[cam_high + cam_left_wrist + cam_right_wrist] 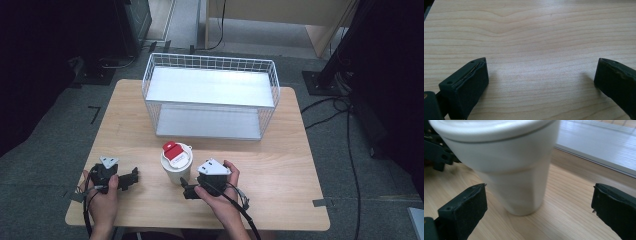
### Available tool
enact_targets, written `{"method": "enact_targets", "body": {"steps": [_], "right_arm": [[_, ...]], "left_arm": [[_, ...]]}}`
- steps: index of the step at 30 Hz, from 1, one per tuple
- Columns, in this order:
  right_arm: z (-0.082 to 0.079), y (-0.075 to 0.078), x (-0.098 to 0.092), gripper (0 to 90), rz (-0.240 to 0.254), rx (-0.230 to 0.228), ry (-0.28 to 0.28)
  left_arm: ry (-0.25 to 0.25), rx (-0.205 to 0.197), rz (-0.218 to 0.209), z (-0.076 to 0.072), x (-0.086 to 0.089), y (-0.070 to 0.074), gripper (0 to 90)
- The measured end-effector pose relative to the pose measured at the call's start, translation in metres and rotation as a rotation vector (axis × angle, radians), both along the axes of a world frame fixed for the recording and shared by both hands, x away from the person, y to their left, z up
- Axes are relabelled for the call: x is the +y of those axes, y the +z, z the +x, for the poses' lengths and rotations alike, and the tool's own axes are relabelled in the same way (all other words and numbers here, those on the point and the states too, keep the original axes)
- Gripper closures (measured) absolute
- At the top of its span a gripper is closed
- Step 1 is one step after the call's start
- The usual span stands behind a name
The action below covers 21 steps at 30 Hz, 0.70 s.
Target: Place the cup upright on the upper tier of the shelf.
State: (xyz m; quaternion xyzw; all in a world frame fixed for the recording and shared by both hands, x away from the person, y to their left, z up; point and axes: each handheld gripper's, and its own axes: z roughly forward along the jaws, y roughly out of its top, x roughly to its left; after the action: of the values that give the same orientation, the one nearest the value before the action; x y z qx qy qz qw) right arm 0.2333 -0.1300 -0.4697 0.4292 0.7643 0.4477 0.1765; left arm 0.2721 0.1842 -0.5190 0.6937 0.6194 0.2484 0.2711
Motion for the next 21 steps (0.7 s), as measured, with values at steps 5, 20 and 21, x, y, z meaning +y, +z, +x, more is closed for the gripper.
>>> {"method": "enact_targets", "body": {"steps": [5,20,21], "right_arm": [[0.003,0.001,0.011,0.3,0.034,0.004,0.028],[0.010,-0.002,0.029,7.0,0.093,-0.010,0.033],[0.012,-0.003,0.032,7.0,0.100,-0.012,0.031]], "left_arm": [[0.001,0.000,0.000,0.000,0.000,0.000,0.0],[0.001,-0.002,-0.002,0.000,0.000,0.000,0.0],[0.002,-0.002,-0.001,0.000,0.000,0.000,0.0]]}}
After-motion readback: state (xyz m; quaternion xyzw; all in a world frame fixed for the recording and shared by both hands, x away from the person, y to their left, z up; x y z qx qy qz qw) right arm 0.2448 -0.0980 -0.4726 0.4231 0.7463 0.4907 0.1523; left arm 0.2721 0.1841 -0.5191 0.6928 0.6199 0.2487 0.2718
